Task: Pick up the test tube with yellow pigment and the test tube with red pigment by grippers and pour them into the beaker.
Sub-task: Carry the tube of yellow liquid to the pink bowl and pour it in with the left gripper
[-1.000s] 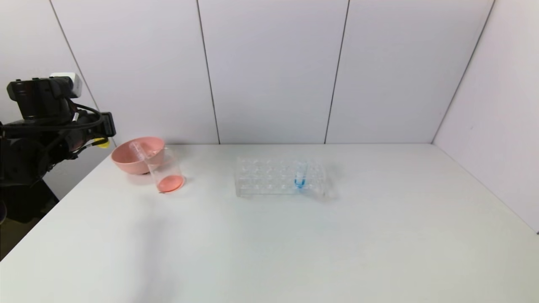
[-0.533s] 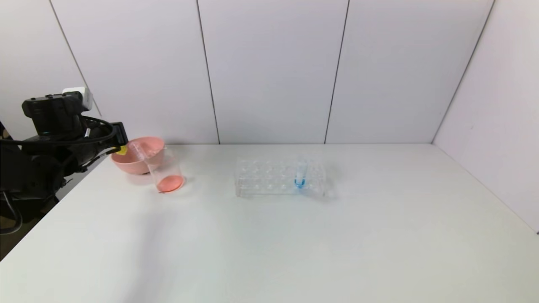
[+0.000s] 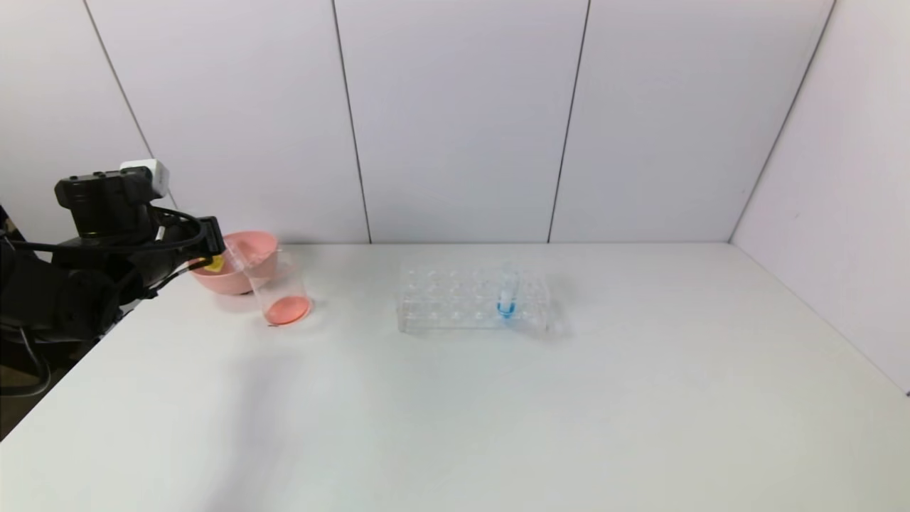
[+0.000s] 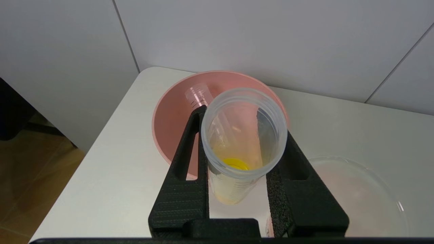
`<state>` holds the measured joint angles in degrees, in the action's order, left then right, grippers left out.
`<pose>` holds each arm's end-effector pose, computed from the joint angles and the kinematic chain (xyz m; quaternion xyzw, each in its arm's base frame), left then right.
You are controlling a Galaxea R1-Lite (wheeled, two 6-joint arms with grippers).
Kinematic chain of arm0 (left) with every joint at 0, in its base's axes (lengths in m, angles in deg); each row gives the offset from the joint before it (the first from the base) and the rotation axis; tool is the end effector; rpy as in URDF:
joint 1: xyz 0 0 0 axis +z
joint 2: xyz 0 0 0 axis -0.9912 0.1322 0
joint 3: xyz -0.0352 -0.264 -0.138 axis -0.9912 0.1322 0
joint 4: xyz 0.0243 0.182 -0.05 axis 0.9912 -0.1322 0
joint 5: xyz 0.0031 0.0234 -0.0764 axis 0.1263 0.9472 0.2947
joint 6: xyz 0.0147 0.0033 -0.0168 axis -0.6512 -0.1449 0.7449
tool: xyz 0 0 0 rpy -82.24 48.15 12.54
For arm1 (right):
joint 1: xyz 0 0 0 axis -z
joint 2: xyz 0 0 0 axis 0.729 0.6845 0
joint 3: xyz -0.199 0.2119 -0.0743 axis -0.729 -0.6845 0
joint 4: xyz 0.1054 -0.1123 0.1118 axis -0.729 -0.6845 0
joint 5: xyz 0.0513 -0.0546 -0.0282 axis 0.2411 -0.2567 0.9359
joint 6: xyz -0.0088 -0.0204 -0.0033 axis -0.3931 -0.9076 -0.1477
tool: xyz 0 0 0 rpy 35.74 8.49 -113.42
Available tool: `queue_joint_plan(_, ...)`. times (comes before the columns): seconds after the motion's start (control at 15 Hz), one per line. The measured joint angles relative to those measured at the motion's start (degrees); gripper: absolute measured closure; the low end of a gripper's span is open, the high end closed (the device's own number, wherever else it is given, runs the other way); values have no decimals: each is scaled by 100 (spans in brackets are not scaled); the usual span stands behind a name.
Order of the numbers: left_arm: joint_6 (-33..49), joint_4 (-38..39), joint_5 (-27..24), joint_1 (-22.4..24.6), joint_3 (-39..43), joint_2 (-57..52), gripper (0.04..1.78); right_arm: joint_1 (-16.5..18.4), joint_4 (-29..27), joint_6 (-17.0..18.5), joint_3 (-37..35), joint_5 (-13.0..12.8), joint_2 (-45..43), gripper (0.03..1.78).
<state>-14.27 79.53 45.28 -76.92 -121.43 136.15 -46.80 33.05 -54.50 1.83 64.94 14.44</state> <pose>0.3608 0.0372 0.1747 -0.0356 0.0664 0.1066 0.9914 -0.0228 -0.0001 0.0757 0.0009 0.0016 -0.0023 1.0000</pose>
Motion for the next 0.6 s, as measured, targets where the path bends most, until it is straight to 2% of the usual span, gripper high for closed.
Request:
queue_joint_plan(0.33, -325, 0, -27, 22, -127, 96, 133, 0, 0, 0, 0, 0, 0, 11)
queue_joint_plan(0.47, -550, -29, -278, 22, -236, 102, 133, 0, 0, -2, 0, 2, 0, 11)
queue_joint_plan(0.6, -759, -160, -753, 68, -388, 113, 133, 0, 2, 0, 0, 0, 0, 11)
